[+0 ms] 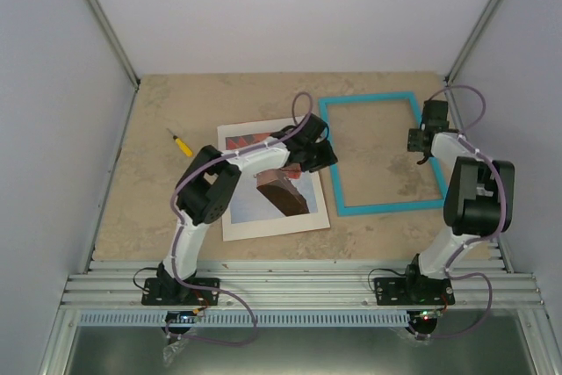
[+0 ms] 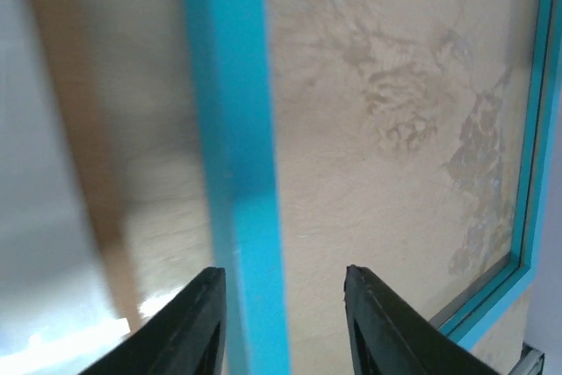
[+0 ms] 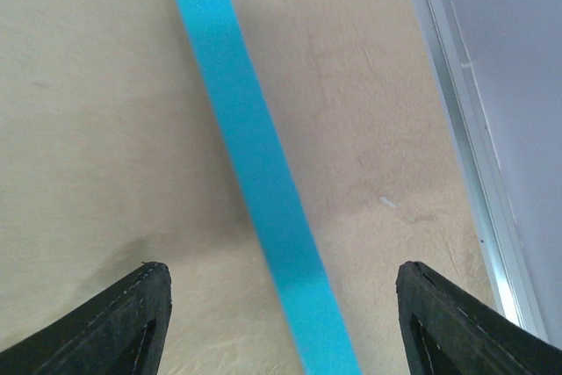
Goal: Take the photo out of the frame
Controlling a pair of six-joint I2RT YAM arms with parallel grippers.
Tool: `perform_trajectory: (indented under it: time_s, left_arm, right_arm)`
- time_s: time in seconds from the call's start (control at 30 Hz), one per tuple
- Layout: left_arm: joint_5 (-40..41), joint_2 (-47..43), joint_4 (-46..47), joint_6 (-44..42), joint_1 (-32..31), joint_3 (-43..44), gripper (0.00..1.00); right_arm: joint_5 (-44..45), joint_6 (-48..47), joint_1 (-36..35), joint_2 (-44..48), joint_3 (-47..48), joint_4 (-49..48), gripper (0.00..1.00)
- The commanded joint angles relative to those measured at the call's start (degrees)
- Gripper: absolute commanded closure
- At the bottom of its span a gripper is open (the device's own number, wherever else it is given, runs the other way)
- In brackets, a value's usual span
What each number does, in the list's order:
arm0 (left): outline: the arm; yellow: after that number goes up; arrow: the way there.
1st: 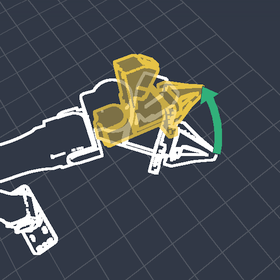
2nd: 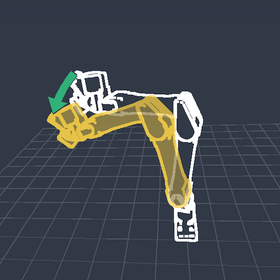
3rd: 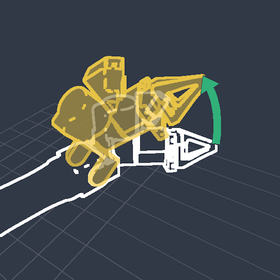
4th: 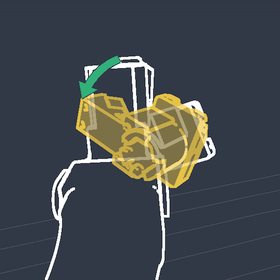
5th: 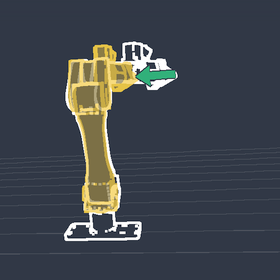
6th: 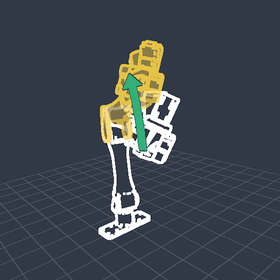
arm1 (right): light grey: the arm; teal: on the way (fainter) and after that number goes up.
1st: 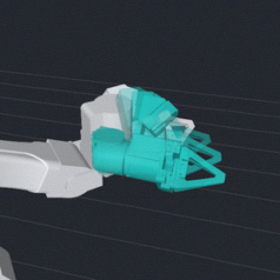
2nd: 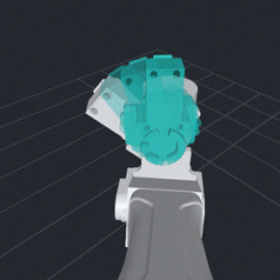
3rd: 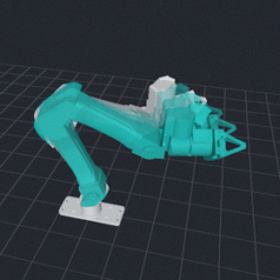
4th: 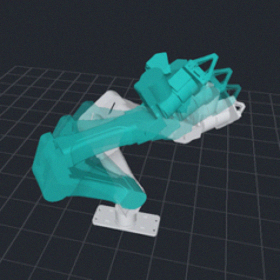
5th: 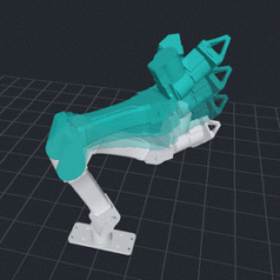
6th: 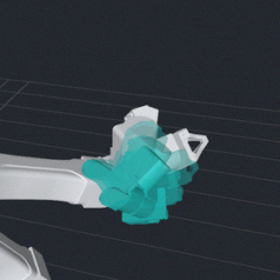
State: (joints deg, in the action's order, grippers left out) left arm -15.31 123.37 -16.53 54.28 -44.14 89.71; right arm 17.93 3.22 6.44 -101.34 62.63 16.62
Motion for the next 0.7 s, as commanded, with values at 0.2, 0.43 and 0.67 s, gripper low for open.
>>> perform_trajectory:
  time_s: [0.2, 0.43, 0.67]
  left_arm:
    - [4.2, -19.5, -0.4, -5.1, 10.5, -13.6, 0.47]
    - [1.9, -33.0, -1.7, -8.8, 20.1, -30.2, 0.41]
    - [0.8, -46.4, -6.1, -13.2, 32.8, -42.8, 0.34]
  right_arm:
    - [-13.4, 7.9, -16.2, 6.3, 2.1, 2.2, 0.19]
    - [-15.9, 11.1, -27.8, 0.8, 4.3, 1.1, 0.17]
    - [-14.5, 12.8, -33.5, -6.3, 7.9, 2.2, 0.17]
